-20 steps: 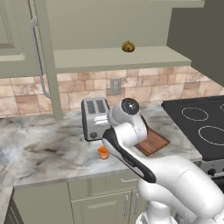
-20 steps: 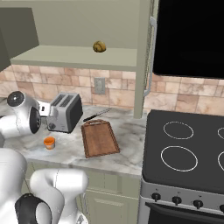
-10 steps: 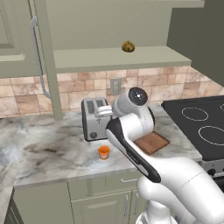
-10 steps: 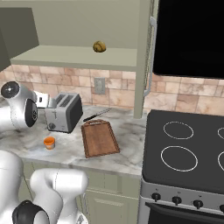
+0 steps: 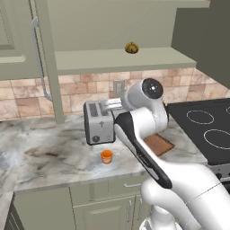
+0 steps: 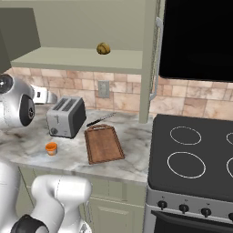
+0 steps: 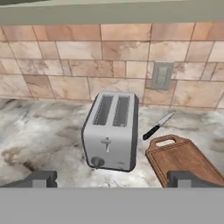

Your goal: Pick the bread, place it on the cutting board, pick the jam, place it on the counter, and close the cabinet.

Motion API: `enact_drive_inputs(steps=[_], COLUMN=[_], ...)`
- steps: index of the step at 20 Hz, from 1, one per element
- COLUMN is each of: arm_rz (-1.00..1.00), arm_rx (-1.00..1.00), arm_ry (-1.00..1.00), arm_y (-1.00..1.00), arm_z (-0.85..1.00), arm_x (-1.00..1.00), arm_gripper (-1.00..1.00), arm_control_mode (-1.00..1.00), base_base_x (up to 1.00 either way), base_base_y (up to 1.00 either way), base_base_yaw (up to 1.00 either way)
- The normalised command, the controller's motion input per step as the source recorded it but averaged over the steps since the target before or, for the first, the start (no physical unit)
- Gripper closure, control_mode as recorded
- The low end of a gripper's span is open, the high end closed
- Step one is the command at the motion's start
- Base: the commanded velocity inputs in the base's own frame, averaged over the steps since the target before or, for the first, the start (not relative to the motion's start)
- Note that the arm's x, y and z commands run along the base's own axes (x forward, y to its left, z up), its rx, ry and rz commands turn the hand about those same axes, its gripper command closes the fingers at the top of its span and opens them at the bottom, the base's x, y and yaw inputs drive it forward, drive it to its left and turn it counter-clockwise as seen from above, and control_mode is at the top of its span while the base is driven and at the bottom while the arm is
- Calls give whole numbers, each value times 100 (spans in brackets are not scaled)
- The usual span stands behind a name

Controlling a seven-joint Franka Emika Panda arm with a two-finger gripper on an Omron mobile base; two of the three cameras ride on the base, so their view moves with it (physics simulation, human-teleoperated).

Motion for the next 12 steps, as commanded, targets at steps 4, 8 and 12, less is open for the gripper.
enact_drive_inputs(steps=[4, 8, 12], arm_rz=[0, 0, 0], arm_rx=[0, 2, 1], arm_ry=[-2, -1, -2], arm_y=[-18, -19, -21], arm_z=[50, 53, 50], arm_x=[-22, -17, -19], arm_gripper=[-100, -100, -100], arm_control_mode=[-100, -100, -100], base_base_x=[0, 0, 0], base_base_y=[0, 0, 0], base_base_yaw=[0, 0, 0])
